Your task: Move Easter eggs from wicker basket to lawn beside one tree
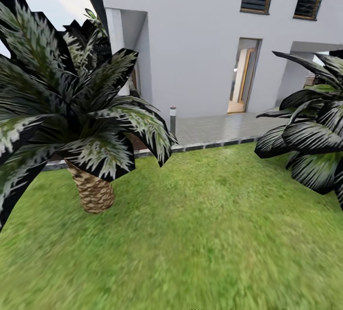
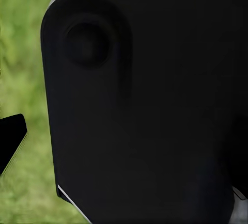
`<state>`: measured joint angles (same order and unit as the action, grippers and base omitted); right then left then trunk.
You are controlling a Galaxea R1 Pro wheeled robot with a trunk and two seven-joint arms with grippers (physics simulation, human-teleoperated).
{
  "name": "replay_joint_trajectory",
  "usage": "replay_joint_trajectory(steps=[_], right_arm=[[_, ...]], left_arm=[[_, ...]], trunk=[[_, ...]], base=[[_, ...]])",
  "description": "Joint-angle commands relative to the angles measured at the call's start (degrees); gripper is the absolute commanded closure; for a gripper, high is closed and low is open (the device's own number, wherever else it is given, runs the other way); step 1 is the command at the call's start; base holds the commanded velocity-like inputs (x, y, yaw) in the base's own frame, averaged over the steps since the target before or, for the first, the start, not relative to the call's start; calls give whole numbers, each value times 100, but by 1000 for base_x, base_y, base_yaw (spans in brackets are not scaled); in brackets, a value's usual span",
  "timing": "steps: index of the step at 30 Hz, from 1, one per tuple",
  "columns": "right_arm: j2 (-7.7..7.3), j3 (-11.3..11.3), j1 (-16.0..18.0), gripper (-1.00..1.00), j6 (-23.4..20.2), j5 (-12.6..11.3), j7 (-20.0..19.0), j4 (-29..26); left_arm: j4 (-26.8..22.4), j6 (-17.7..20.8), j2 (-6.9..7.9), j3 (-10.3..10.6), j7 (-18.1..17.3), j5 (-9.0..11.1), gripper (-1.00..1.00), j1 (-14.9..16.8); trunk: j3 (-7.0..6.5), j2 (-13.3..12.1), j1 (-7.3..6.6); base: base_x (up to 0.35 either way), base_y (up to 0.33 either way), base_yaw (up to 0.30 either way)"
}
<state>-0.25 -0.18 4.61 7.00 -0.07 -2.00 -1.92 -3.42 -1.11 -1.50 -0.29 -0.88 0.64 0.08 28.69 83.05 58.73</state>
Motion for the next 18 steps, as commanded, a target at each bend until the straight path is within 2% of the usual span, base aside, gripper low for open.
replay_joint_trajectory(steps=[1,18], right_arm=[[-1,0,5,-100,21,-2,-19,8],[-1,0,5,-100,21,-2,-19,8]], left_arm=[[0,-12,0,-1,-9,7,-100,1],[0,-12,0,0,-9,7,-100,1]], trunk=[[6,3,0],[6,3,0]], base=[[0,0,-297],[0,0,-297]])
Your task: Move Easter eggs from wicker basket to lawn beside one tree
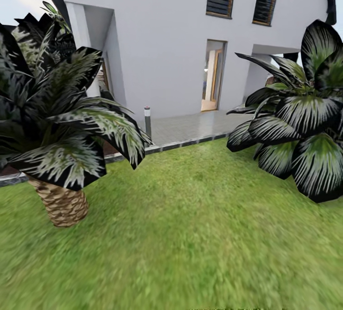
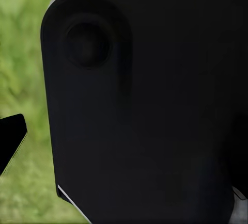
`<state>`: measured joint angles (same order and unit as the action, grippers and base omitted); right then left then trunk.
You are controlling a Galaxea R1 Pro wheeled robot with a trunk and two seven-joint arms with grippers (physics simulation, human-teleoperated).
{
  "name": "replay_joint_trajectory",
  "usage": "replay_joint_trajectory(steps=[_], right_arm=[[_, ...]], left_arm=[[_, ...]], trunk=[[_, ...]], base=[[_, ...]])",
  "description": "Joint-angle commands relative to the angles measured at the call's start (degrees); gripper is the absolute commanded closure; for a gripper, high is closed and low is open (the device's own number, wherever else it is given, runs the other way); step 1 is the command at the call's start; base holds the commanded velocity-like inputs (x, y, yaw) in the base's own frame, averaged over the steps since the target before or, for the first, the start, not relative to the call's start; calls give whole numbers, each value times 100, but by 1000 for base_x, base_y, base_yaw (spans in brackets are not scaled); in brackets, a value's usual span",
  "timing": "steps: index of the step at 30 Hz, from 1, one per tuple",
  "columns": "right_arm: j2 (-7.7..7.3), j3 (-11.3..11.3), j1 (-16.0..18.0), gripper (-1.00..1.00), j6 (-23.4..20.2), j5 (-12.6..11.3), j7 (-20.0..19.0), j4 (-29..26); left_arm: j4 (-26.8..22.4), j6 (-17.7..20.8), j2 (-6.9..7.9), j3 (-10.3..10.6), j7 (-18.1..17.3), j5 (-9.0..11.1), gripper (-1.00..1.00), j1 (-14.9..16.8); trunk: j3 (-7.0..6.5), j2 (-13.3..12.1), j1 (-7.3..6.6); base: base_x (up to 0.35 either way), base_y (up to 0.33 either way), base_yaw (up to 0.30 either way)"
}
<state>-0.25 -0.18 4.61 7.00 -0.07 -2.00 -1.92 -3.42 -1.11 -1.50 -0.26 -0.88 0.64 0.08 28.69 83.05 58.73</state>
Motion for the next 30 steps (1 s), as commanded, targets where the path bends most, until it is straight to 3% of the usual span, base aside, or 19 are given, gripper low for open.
replay_joint_trajectory(steps=[1,30], right_arm=[[-1,0,5,-100,21,-2,-19,8],[-1,0,5,-100,21,-2,-19,8]], left_arm=[[0,-12,0,-2,-9,7,-100,1],[0,-12,0,-3,-9,7,-100,1]], trunk=[[6,3,0],[6,3,0]], base=[[0,0,-297],[0,0,-297]])
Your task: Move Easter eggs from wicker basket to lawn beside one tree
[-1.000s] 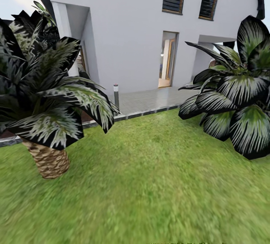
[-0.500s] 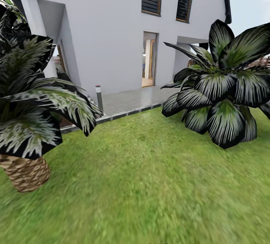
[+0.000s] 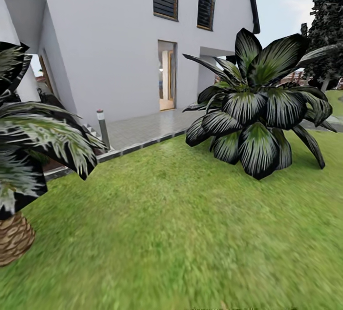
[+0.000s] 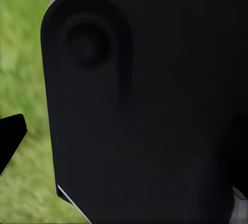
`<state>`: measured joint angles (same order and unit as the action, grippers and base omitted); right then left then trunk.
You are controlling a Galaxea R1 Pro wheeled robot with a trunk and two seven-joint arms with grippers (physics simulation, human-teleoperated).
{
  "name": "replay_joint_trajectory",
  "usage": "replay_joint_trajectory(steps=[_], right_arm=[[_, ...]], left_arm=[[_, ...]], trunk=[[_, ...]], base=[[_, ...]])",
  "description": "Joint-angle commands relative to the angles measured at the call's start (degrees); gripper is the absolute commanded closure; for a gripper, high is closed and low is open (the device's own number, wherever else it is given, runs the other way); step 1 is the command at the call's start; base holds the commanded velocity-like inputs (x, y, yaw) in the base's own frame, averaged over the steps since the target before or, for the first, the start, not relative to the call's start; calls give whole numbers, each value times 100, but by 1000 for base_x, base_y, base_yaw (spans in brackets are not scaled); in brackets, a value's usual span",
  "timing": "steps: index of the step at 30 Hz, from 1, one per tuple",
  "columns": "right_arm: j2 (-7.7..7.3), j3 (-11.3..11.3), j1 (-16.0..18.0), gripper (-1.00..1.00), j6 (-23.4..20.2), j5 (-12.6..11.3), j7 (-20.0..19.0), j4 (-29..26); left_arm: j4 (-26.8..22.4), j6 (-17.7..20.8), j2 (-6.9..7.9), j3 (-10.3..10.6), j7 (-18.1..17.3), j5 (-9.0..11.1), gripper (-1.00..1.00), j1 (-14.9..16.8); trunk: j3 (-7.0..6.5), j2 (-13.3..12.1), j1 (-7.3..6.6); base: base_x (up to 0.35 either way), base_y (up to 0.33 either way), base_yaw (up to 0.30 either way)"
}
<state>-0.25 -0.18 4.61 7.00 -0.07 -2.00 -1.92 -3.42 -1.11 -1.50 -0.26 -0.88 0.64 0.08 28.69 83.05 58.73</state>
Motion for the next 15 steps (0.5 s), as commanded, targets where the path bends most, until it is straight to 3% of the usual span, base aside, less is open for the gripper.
replay_joint_trajectory(steps=[1,15], right_arm=[[-1,0,5,-100,21,-2,-19,8],[-1,0,6,-100,21,-2,-19,8]], left_arm=[[0,-12,0,-4,-9,7,-100,1],[0,-12,0,-3,-9,7,-100,1]], trunk=[[6,3,0],[6,3,0]], base=[[0,0,-297],[0,0,-297]])
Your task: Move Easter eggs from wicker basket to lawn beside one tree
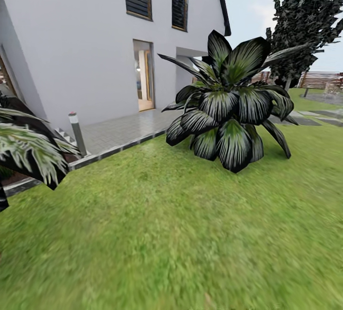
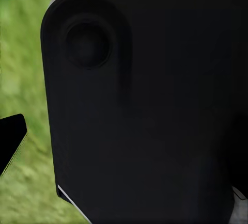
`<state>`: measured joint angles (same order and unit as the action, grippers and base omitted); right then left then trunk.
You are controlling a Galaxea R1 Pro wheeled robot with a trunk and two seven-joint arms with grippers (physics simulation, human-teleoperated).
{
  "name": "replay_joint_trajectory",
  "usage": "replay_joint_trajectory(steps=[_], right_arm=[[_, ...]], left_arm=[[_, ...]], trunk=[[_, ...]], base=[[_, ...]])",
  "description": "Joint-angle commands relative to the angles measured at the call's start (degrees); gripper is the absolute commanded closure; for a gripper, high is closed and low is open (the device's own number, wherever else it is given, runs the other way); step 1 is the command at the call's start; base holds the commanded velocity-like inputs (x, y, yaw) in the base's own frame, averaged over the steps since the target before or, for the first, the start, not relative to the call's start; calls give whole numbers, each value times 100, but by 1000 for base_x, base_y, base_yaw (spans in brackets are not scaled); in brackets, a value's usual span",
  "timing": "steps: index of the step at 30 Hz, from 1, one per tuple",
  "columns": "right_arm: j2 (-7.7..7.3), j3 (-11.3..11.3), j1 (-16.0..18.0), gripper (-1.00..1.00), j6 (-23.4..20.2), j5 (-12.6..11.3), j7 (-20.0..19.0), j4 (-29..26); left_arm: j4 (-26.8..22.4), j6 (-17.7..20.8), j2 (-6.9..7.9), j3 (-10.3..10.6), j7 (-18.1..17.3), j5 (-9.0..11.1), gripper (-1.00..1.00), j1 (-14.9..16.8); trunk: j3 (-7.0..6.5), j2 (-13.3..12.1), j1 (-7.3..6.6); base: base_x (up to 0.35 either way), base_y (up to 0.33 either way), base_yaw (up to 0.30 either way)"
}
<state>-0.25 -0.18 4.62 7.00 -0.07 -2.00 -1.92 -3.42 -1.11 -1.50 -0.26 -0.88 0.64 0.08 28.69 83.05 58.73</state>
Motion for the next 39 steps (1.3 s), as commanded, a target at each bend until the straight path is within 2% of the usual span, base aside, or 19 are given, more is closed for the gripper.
replay_joint_trajectory(steps=[1,39], right_arm=[[-1,0,5,-100,21,-2,-19,8],[-1,0,4,-100,21,-2,-19,8]], left_arm=[[-1,-12,0,-2,-9,7,-100,1],[-1,-14,0,-4,-9,7,-100,1]], trunk=[[6,3,0],[6,3,0]], base=[[0,0,-297],[0,0,-297]])
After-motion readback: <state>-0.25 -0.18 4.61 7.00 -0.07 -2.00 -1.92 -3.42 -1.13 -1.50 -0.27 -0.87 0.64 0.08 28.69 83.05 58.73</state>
